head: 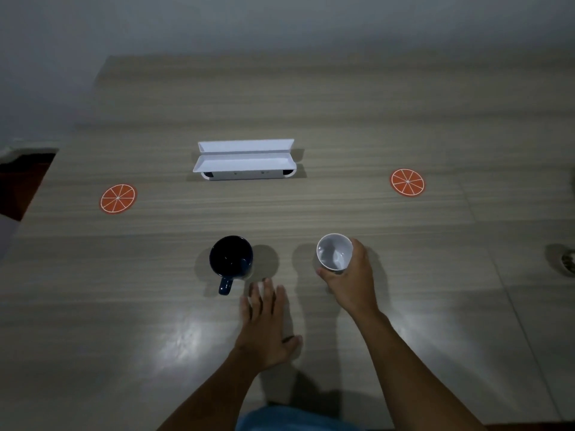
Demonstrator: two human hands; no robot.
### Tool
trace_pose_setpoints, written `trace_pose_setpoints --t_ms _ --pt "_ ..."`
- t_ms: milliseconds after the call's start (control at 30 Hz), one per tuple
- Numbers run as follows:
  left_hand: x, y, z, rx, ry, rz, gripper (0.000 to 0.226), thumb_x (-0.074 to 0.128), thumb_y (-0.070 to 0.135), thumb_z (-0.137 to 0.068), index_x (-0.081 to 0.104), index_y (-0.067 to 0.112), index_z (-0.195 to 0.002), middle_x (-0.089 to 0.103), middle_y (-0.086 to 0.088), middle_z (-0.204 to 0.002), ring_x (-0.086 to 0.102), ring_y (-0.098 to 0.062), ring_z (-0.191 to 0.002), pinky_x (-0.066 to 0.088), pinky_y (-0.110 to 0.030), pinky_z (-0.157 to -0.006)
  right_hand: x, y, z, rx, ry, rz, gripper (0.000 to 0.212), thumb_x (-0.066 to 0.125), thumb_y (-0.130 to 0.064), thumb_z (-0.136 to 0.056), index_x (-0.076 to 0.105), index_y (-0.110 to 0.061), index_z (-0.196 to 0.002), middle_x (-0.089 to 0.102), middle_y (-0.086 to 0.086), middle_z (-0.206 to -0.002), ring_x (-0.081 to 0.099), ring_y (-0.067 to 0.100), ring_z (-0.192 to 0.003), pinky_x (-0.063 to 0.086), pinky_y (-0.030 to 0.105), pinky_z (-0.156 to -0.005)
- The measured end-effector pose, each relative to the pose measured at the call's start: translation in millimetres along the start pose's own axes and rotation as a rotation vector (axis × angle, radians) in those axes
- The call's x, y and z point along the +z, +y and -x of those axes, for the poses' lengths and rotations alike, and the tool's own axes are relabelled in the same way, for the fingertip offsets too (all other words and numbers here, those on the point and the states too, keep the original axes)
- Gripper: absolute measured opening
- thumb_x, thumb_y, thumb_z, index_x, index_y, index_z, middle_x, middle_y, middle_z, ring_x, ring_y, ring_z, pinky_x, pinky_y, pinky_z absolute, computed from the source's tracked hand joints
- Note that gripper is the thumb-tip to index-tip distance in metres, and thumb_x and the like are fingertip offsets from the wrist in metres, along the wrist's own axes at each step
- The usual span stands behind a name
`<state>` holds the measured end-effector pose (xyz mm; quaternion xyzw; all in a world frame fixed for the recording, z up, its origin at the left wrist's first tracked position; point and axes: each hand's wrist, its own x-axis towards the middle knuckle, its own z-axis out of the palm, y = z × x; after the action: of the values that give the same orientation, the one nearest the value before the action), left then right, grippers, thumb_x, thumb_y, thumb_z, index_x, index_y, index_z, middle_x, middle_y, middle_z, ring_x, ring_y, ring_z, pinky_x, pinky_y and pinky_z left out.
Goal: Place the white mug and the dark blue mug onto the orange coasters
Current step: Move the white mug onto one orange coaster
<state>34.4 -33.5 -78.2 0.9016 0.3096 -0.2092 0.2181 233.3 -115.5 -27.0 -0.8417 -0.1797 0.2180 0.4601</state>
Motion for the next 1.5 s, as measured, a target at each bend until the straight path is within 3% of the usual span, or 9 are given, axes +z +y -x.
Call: trace_pose_setpoints --t_ms 167,400,600,767,1033,1133,1267,1400,1500 --pt "-5.2 22.2 -7.9 0.026 0.048 0.014 0.109 0.038 0.073 -0.091 -0.024 0.015 -0.159 -0.039 -0.015 -0.163 -0.035 -0.038 -0.15 -0.021 -0.051 -0.121 -19.0 8.8 -13.9 0.043 0.034 -0.05 0.089 0.095 -0.024 -0.068 0.045 -0.026 -0.142 0.053 -0.001 -0.137 0.059 0.025 -0.123 0.062 0.057 -0.087" --pt "-31.1 72.8 -50.5 0.088 0.031 0.016 0.103 0.049 0.059 -0.097 -0.015 0.013 -0.162 -0.026 -0.013 -0.17 -0.023 -0.038 -0.156 -0.007 -0.057 -0.127 -39.8 20.3 -28.2 -0.001 0.064 -0.02 0.09 0.096 -0.026 -0.07 0.042 -0.028 -0.142 0.051 -0.002 -0.141 0.054 0.018 -0.126 0.054 0.04 -0.099" --pt "-61.6 92.5 -92.2 0.107 -0.063 -0.052 0.127 0.069 0.066 -0.081 -0.015 0.019 -0.162 -0.028 -0.007 -0.17 -0.02 -0.039 -0.158 0.003 -0.071 -0.122 -67.4 29.0 -53.2 0.015 0.068 0.001 0.09 0.095 -0.022 -0.071 0.042 -0.026 -0.144 0.047 -0.002 -0.141 0.053 0.021 -0.127 0.059 0.053 -0.096" --pt "-94.9 104.0 -138.9 0.035 -0.109 -0.04 0.145 0.08 0.068 -0.069 -0.023 0.024 -0.16 -0.033 -0.002 -0.169 -0.019 -0.038 -0.158 0.012 -0.075 -0.118 -81.7 33.4 -76.7 0.027 0.09 -0.03 0.09 0.095 -0.02 -0.07 0.042 -0.025 -0.143 0.05 0.0 -0.141 0.056 0.024 -0.126 0.06 0.05 -0.094" --pt "-75.7 88.2 -166.7 0.052 -0.217 -0.058 0.153 0.064 0.093 -0.057 -0.044 0.034 -0.147 -0.057 0.008 -0.152 -0.049 -0.032 -0.143 -0.02 -0.075 -0.111 -80.6 38.0 -93.4 -0.029 0.138 -0.016 0.091 0.096 -0.03 -0.069 0.043 -0.026 -0.143 0.053 -0.002 -0.141 0.052 0.013 -0.124 0.048 0.023 -0.091" --pt "-65.4 79.7 -170.0 0.093 -0.169 -0.042 0.15 0.056 0.099 -0.054 -0.043 0.036 -0.147 -0.056 0.01 -0.153 -0.049 -0.032 -0.143 -0.022 -0.074 -0.111 -81.1 35.8 -107.5 -0.053 0.167 -0.004 0.091 0.097 -0.03 -0.068 0.047 -0.022 -0.143 0.056 0.0 -0.14 0.054 0.015 -0.125 0.051 0.028 -0.096" --pt "-42.3 83.7 -163.3 0.076 0.147 -0.055 0.121 0.029 0.101 -0.073 -0.019 0.033 -0.161 -0.026 0.006 -0.171 -0.026 -0.031 -0.157 -0.011 -0.073 -0.118 -84.3 31.1 -133.9 -0.05 0.254 -0.048 0.092 0.098 -0.026 -0.066 0.049 -0.016 -0.143 0.057 0.005 -0.139 0.056 0.019 -0.127 0.049 0.023 -0.096" --pt "-32.7 86.7 -164.2 0.068 0.257 -0.061 0.111 0.03 0.096 -0.08 -0.003 0.031 -0.165 -0.007 0.004 -0.175 -0.009 -0.03 -0.161 -0.003 -0.07 -0.122 -88.9 26.0 -165.8 -0.054 0.343 -0.079 0.094 0.098 -0.028 -0.064 0.049 -0.016 -0.143 0.055 0.004 -0.139 0.055 0.015 -0.125 0.045 0.006 -0.092" --pt "-31.4 83.9 -166.9 0.066 0.285 -0.053 0.11 0.032 0.095 -0.08 0.002 0.032 -0.165 -0.004 0.006 -0.175 -0.005 -0.028 -0.161 -0.001 -0.069 -0.122 -92.4 19.9 -190.2 -0.05 0.41 -0.075 0.093 0.096 -0.031 -0.062 0.051 -0.013 -0.141 0.055 0.004 -0.137 0.055 0.015 -0.125 0.047 0.011 -0.096"
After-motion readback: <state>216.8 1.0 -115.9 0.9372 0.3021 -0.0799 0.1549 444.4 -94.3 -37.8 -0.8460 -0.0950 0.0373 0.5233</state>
